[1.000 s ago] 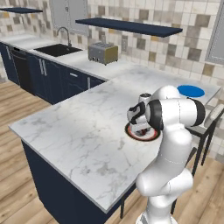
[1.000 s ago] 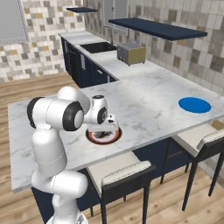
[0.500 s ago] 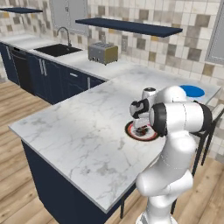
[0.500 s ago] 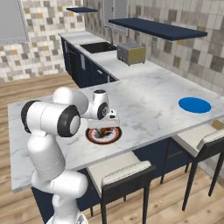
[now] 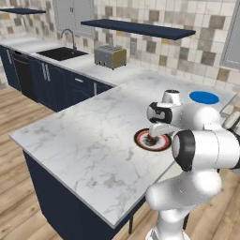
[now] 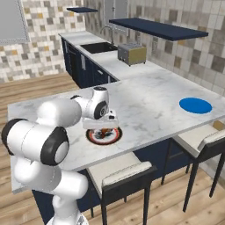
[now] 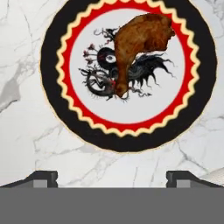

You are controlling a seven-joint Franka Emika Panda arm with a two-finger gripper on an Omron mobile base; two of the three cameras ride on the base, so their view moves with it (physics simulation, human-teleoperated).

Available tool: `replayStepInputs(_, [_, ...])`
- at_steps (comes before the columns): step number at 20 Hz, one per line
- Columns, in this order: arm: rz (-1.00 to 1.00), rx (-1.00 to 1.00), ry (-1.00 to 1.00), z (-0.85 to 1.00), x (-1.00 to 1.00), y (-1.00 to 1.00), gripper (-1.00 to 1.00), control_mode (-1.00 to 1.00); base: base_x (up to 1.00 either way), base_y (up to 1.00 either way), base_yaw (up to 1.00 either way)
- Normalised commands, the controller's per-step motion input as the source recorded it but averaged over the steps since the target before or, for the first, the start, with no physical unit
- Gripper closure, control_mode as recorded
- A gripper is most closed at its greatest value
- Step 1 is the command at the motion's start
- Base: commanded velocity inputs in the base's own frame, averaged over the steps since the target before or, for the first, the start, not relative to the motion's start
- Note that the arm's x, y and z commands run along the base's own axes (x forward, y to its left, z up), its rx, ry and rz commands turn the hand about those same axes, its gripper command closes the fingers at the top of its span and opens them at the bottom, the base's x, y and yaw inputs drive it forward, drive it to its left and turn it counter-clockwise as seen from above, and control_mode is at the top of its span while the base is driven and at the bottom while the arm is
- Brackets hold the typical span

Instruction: Take the chicken drumsticks from the pan and place one on each plate on the dining counter.

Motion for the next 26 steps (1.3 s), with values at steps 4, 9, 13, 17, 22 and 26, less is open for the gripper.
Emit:
replayStepInputs(4, [0.0, 0.06, 0.02, 0.34, -0.76, 0.0, -1.0, -1.0, 0.0, 0.0, 0.0])
replayStepInputs(9, [0.0, -0.02, 0.0, 0.33, -0.67, 0.05, -1.0, -1.0, 0.0, 0.0, 0.0])
replayStepInputs(13, [0.0, -0.1, -0.02, 0.39, -0.58, 0.05, -1.0, -1.0, 0.0, 0.0, 0.0])
replayStepInputs(17, [0.0, -0.07, -0.09, 0.38, -0.62, 0.03, -1.0, -1.0, 0.0, 0.0, 0.0])
replayStepInputs(22, [0.0, -0.04, -0.09, 0.36, -0.59, 0.07, -1.0, -1.0, 0.0, 0.0, 0.0])
replayStepInputs(26, [0.0, -0.01, -0.15, 0.28, -0.51, 0.06, -1.0, -1.0, 0.0, 0.0, 0.0])
